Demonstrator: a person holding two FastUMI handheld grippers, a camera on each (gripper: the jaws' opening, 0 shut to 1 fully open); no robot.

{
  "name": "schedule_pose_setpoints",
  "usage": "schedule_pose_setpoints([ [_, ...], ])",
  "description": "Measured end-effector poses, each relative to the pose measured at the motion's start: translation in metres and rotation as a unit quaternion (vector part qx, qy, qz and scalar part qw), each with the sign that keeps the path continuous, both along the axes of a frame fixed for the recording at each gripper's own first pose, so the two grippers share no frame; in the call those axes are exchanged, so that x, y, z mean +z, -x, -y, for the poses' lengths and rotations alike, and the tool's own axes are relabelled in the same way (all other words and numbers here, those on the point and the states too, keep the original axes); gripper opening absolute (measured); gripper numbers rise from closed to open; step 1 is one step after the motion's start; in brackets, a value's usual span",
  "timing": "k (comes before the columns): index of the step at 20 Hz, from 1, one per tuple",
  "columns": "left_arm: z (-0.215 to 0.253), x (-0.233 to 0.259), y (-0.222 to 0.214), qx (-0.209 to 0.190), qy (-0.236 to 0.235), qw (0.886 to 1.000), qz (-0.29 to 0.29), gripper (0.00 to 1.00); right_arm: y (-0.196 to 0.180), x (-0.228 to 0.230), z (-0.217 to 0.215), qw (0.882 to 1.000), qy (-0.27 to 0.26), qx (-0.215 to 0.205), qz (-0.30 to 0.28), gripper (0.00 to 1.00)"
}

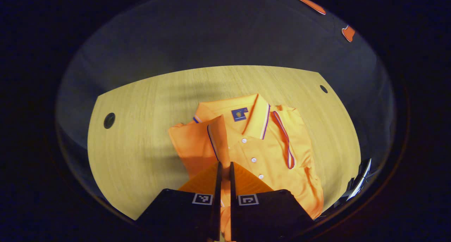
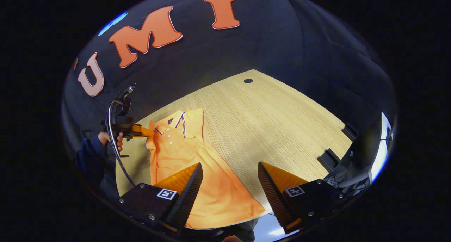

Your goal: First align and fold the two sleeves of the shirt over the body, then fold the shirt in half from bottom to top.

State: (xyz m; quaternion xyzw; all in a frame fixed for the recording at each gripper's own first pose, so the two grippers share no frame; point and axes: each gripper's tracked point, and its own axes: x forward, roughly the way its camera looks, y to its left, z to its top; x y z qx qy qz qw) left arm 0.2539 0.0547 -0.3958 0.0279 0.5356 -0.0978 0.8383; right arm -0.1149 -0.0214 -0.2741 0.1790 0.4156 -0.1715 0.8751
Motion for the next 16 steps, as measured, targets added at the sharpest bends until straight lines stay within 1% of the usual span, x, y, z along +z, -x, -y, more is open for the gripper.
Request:
schedule_pose_setpoints([
  [1,0.012,-0.001,0.006,-0.005,0.021,1.000,-0.004,0.14,0.004,0.000,0.001,1.000,-0.001,-0.004,-0.001,0.95],
  [3,0.020,0.006,0.011,-0.006,0.046,0.999,-0.002,0.39,0.010,-0.002,0.002,1.000,0.000,-0.007,-0.006,0.95],
  [4,0.019,0.007,0.014,-0.004,0.047,0.999,0.002,0.66,0.013,-0.004,0.003,1.000,0.000,-0.005,-0.009,0.95],
  [6,0.012,0.012,0.026,0.000,0.036,0.999,0.004,0.83,0.014,-0.008,0.004,1.000,-0.004,0.004,-0.012,0.95],
  [7,0.008,0.015,0.034,0.005,0.034,0.999,0.003,0.88,0.014,-0.012,0.004,1.000,-0.005,0.012,-0.015,0.95],
  [10,-0.004,0.021,0.066,0.027,0.028,0.999,0.005,0.98,0.018,-0.025,0.000,0.998,-0.014,0.047,-0.030,0.96],
  [13,-0.015,0.028,0.108,0.053,0.026,0.998,0.008,0.98,0.023,-0.040,0.001,0.994,-0.018,0.094,-0.049,0.96],
  [16,-0.020,0.032,0.157,0.074,0.026,0.997,0.005,0.98,0.032,-0.056,-0.001,0.987,-0.019,0.143,-0.071,0.97],
])
